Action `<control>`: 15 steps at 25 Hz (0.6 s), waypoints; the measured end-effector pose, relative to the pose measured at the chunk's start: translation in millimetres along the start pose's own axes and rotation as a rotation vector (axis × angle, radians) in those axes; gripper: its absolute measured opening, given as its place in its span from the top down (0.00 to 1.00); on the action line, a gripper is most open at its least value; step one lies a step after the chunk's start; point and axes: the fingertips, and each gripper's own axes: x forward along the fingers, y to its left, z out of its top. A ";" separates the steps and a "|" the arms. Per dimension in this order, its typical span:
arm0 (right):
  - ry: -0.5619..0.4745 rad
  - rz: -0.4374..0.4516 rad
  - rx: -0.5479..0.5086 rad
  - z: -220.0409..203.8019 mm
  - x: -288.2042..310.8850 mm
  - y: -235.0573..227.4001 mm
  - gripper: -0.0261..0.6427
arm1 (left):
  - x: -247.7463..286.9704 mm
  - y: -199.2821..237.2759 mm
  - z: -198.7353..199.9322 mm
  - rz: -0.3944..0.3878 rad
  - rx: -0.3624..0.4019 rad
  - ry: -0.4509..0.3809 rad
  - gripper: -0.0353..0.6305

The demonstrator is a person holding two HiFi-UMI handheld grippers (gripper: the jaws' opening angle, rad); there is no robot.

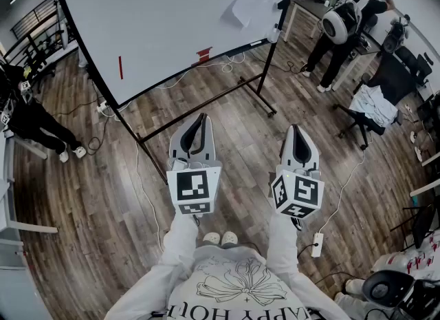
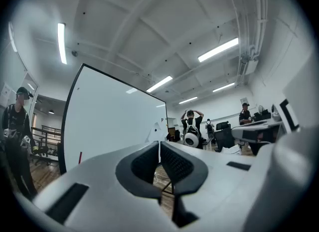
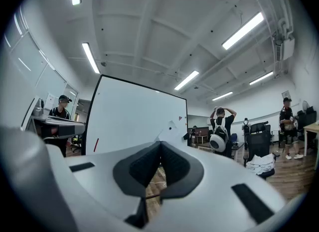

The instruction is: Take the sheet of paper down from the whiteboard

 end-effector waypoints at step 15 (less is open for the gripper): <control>-0.002 0.048 0.014 -10.7 6.8 -21.4 0.96 | 16.5 -30.5 -4.0 0.013 0.005 0.009 0.93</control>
